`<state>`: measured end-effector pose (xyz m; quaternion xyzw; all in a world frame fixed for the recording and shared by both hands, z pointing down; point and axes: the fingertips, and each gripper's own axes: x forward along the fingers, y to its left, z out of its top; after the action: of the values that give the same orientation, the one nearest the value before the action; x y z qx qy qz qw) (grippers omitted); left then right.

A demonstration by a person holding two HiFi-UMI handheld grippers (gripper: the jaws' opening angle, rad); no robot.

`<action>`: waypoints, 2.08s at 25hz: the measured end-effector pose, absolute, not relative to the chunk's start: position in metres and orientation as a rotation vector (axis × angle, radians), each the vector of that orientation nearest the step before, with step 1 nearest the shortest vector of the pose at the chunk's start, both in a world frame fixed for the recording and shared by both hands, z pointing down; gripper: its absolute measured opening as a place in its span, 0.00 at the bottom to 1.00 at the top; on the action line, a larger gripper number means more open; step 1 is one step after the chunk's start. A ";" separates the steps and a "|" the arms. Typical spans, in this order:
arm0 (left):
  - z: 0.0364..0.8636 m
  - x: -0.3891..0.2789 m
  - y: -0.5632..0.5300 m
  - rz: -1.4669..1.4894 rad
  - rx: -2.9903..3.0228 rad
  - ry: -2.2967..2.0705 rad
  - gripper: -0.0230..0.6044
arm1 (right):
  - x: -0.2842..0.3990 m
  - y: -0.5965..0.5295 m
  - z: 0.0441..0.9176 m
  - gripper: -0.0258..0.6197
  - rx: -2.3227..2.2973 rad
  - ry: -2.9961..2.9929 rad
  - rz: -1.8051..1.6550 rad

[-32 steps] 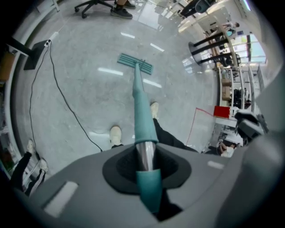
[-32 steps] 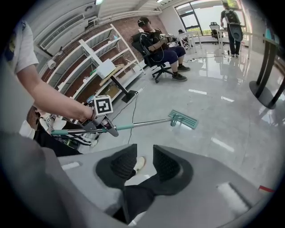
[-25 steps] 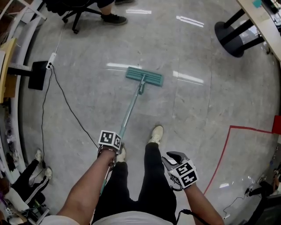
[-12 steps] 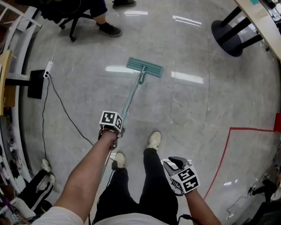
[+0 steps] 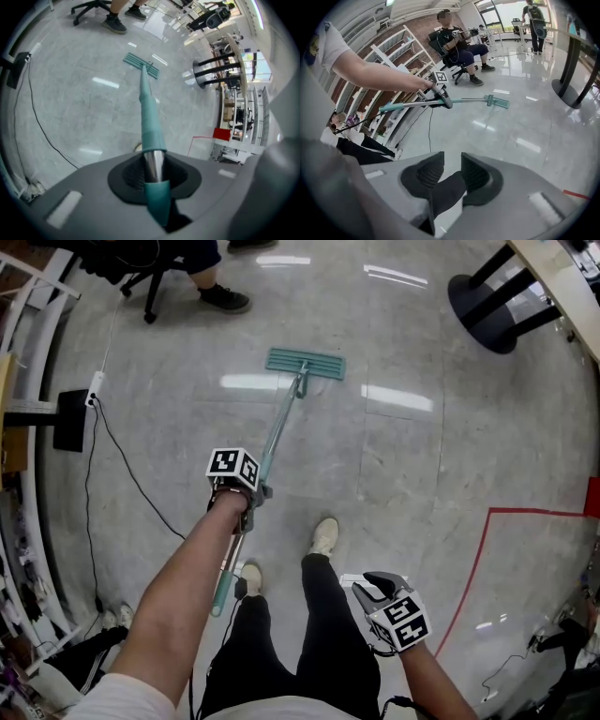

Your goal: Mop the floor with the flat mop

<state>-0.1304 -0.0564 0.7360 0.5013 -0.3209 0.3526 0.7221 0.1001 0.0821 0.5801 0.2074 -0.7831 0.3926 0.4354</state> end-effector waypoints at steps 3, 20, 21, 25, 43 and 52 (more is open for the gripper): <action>0.732 -0.135 -0.062 0.800 1.112 -0.718 0.16 | 0.099 0.081 0.579 0.22 0.517 -1.954 0.967; 0.683 -0.207 0.104 0.890 1.124 -0.790 0.15 | 0.032 0.109 0.570 0.21 0.485 -2.031 0.900; 0.681 -0.211 0.118 0.900 1.120 -0.786 0.15 | 0.027 0.110 0.570 0.21 0.476 -2.038 0.889; 0.675 -0.223 0.175 0.936 1.103 -0.775 0.15 | 0.004 0.115 0.570 0.21 0.455 -2.069 0.855; 0.697 -0.221 0.316 0.928 1.015 -0.729 0.15 | -0.039 0.154 0.567 0.21 0.316 -2.070 0.795; 0.703 -0.204 0.294 0.858 1.019 -0.736 0.16 | -0.015 0.135 0.564 0.21 0.315 -2.039 0.782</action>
<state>-0.2035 0.2944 0.7029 0.4615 -0.3336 0.3890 0.7242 -0.0150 0.1346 0.5637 0.1273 -0.8249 0.3166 0.4507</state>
